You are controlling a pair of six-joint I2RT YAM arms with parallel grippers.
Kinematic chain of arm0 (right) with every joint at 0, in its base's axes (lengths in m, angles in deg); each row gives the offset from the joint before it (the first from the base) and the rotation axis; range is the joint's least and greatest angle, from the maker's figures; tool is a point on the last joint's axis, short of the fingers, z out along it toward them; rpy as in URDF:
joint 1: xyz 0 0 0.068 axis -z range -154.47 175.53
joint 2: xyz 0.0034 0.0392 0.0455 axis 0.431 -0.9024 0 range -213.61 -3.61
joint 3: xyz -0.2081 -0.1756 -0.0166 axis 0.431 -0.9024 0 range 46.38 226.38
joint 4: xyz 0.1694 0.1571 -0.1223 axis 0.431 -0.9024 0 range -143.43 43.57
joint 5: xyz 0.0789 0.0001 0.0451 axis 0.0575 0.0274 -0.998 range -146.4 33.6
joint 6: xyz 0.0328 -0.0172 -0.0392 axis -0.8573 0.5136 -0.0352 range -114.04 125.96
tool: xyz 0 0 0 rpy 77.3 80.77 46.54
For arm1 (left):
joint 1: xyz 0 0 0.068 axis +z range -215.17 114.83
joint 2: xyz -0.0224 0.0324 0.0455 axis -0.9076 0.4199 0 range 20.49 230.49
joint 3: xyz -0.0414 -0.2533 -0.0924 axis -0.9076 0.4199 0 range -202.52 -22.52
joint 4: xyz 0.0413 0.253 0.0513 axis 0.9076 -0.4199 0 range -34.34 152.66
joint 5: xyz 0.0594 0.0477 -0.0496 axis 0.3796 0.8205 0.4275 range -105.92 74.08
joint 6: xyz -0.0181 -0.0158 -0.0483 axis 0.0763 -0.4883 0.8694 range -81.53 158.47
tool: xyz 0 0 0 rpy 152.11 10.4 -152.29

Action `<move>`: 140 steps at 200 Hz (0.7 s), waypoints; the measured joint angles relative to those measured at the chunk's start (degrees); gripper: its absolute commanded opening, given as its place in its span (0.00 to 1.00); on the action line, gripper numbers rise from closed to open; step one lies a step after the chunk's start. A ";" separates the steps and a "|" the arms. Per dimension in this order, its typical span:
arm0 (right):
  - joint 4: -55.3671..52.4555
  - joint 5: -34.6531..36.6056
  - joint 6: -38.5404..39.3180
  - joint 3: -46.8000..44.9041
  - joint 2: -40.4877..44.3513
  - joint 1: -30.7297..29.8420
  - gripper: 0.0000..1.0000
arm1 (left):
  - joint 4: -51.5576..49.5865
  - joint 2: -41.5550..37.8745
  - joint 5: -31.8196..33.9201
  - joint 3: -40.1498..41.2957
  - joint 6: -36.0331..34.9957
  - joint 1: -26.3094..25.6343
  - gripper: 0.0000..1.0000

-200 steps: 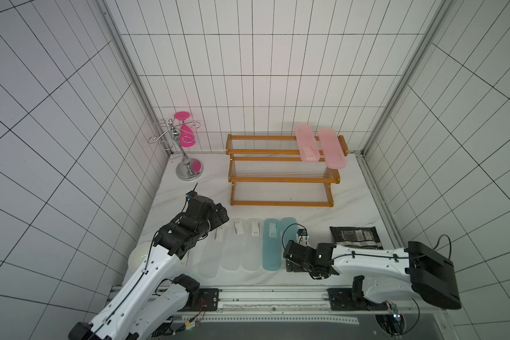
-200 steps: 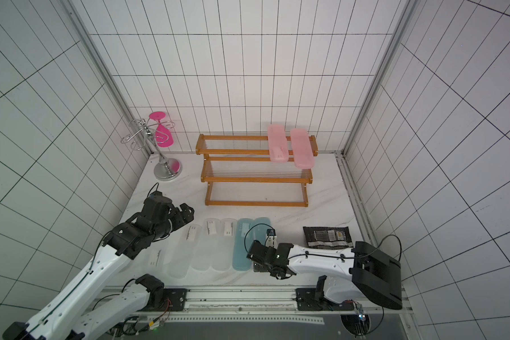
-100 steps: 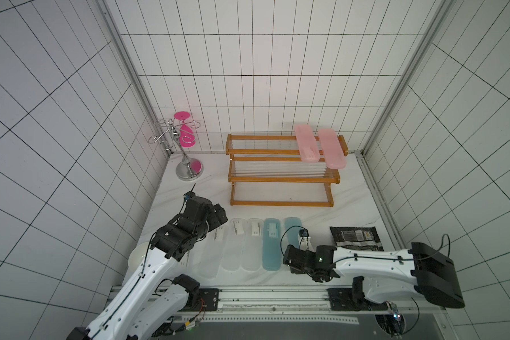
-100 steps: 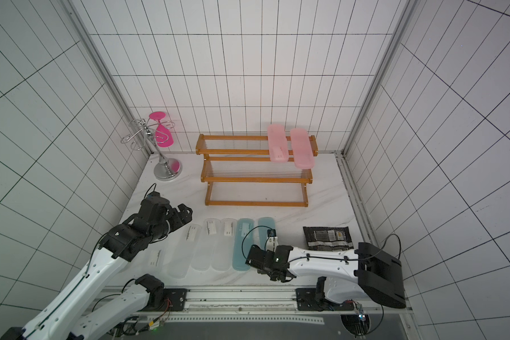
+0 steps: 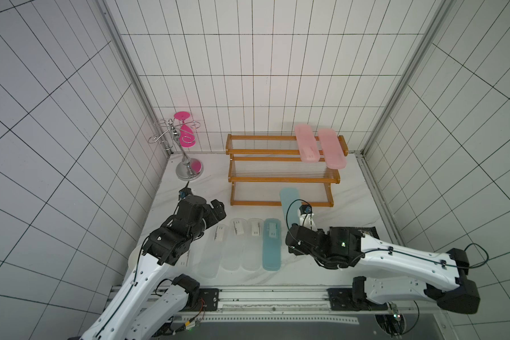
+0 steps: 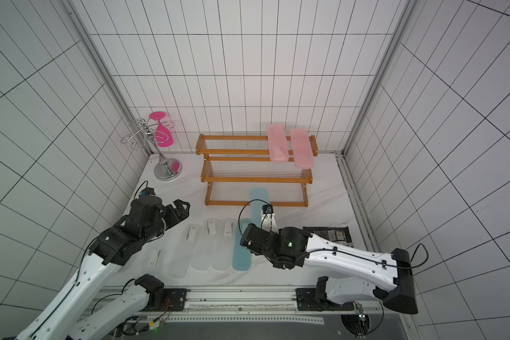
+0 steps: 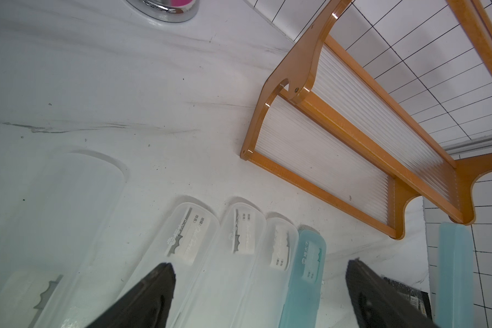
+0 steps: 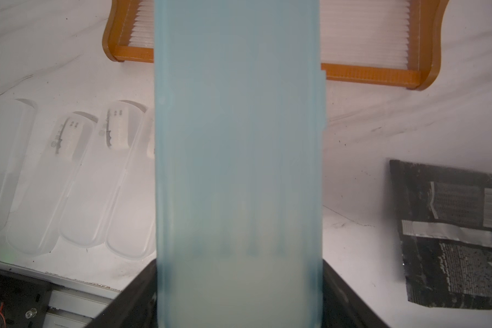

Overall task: Place the pencil cases on the shelf according to color
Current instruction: Pick up the pencil case from the center of the board, then place the pencil case on the shelf.

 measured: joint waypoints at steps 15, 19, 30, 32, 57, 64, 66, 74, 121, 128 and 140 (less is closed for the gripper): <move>0.55 -0.11 3.30 2.80 -3.23 2.38 0.69 | 0.39 0.46 0.17 -0.37 -0.66 0.00 0.98; 0.70 -0.24 4.00 3.43 -3.98 3.04 0.69 | 0.57 0.70 0.20 -0.59 -0.81 0.00 0.98; 1.42 -0.68 6.64 5.42 -6.54 5.11 0.69 | 1.09 1.51 0.22 -1.31 -1.29 0.00 0.98; 1.44 -0.68 6.97 5.68 -6.86 5.38 0.69 | 1.18 1.73 0.24 -1.49 -1.33 0.00 0.98; 3.43 -1.97 12.22 10.88 -12.37 9.66 0.69 | 2.95 3.56 0.04 -2.64 -2.34 0.00 0.98; 4.28 -2.69 13.51 12.41 -13.90 10.99 0.69 | 3.45 3.85 -0.04 -2.64 -2.56 0.00 0.98; 4.42 -2.80 13.84 12.74 -14.21 11.28 0.69 | 3.58 3.91 -0.11 -2.64 -2.60 0.00 0.98; 5.38 -3.65 15.23 14.34 -15.87 12.79 0.69 | 3.98 4.15 -0.26 -2.64 -2.78 0.00 0.98; 10.62 -9.35 21.24 22.88 -26.56 20.46 0.71 | 6.43 4.85 -1.86 -2.64 -3.34 0.00 0.98; 11.45 -10.27 21.84 23.91 -28.17 21.35 0.71 | 6.84 4.98 -2.40 -2.64 -3.52 0.00 0.98; 12.50 -11.47 22.69 25.70 -30.75 22.40 0.71 | 7.39 5.33 -3.30 -2.64 -4.11 0.00 0.98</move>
